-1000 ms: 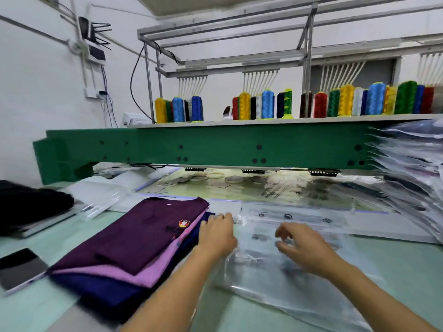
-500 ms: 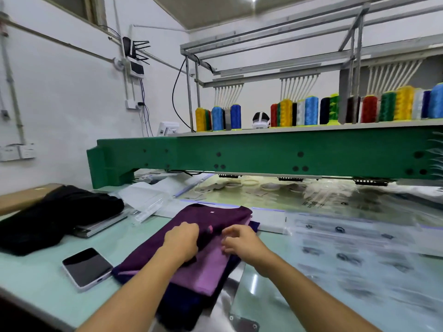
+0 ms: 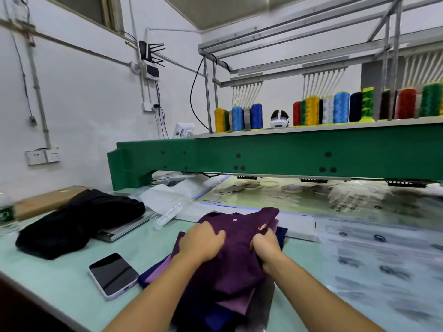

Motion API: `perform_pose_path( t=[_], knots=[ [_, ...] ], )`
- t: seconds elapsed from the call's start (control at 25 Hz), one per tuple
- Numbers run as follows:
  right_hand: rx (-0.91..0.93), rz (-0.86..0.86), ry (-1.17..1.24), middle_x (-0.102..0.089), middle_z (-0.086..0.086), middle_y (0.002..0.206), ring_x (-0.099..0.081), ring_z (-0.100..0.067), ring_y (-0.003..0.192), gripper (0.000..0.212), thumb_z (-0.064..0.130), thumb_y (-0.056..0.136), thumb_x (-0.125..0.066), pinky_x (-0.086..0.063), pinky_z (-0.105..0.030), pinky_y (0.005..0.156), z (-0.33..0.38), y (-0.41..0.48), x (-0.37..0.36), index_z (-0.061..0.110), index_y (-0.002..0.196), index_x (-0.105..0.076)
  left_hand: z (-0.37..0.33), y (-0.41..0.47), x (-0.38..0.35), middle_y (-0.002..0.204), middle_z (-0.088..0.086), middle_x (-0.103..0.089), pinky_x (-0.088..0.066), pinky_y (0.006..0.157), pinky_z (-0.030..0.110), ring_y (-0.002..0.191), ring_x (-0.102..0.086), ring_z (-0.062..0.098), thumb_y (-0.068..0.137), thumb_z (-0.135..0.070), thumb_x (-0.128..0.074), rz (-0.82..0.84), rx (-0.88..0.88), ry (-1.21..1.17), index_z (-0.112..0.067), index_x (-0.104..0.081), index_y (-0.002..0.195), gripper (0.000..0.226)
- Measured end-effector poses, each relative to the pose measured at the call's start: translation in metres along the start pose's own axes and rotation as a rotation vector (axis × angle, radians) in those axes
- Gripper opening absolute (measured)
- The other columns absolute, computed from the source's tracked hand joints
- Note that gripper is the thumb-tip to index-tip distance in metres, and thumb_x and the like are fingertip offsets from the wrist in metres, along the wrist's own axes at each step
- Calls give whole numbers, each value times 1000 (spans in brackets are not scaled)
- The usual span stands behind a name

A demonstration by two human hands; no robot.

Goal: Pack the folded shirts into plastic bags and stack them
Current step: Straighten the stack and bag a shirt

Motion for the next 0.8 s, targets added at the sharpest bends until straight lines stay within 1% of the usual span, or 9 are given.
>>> perform_pose_path(
  t=[0.08,0.16,0.24,0.36,0.44,0.52,0.64,0.72,0.8],
  knots=[
    [39,-31,-1,-65,-12,102,-60,-26,83,54,-13,79,-37,-50,-30,68,2,3,8,10,125,-53,43,5,8,136,9,-57,-47,100,41,123,-54,31,87,-71,-49,-54,253,275,-15,-59,129,70],
    [76,-33,9,-65,-12,110,-62,-27,87,62,-13,78,-39,-52,-33,73,5,5,11,17,132,-48,64,7,2,134,7,-60,-49,97,39,122,-56,30,85,-81,-45,40,310,306,-16,-62,127,79],
    [105,-16,-19,-63,-11,118,-63,-27,88,77,-14,78,-43,-55,-33,68,6,6,12,25,144,-36,68,11,-3,125,3,-64,-49,91,35,114,-61,27,84,-79,-51,69,287,243,-17,-64,116,71],
    [125,42,-110,-51,1,135,-63,-27,88,102,-12,80,-46,-56,-37,68,8,5,13,45,156,-9,70,19,-8,111,5,-66,-52,88,33,98,-64,25,81,-52,-76,133,281,-46,-14,-59,98,45],
    [140,120,-168,-48,4,139,-64,-23,92,90,-12,83,-40,-55,-29,65,8,5,9,41,154,-29,59,20,-10,103,7,-71,-58,90,39,90,-69,26,79,-25,-78,192,231,-304,-8,-65,93,26],
    [127,196,-260,-61,-2,131,-66,-16,98,63,-8,86,-43,-55,-23,72,7,6,1,25,137,-60,36,18,-3,104,8,-73,-58,90,43,89,-70,24,80,-9,-69,164,79,-393,-8,-65,98,19],
    [51,276,-253,-76,-6,106,-73,-20,93,25,30,94,-59,-59,-32,85,8,7,-19,19,109,-76,-24,8,0,111,10,-67,-54,85,38,94,-66,22,83,-4,-62,189,-205,-300,-14,-53,118,38],
    [-82,307,-154,-78,-7,94,-76,-21,85,44,58,89,-60,-61,-31,72,6,8,-25,19,98,-79,-60,-8,-15,113,6,-69,-52,85,36,94,-66,20,79,-8,-62,358,-287,-342,-13,-54,123,45],
    [-200,337,-84,-78,-12,90,-76,-24,79,51,62,84,-64,-57,-26,60,1,8,-25,15,93,-81,-76,-19,-27,102,1,-69,-49,84,31,91,-64,16,72,-19,-61,590,-210,-534,-8,-64,111,41]
  ],
)
Point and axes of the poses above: each hand's wrist, its own y-axis towards the middle knuckle, its own x-axis out of the back of the hand, z = x × y, the point moved 7 cm from there along y, towards the middle knuckle
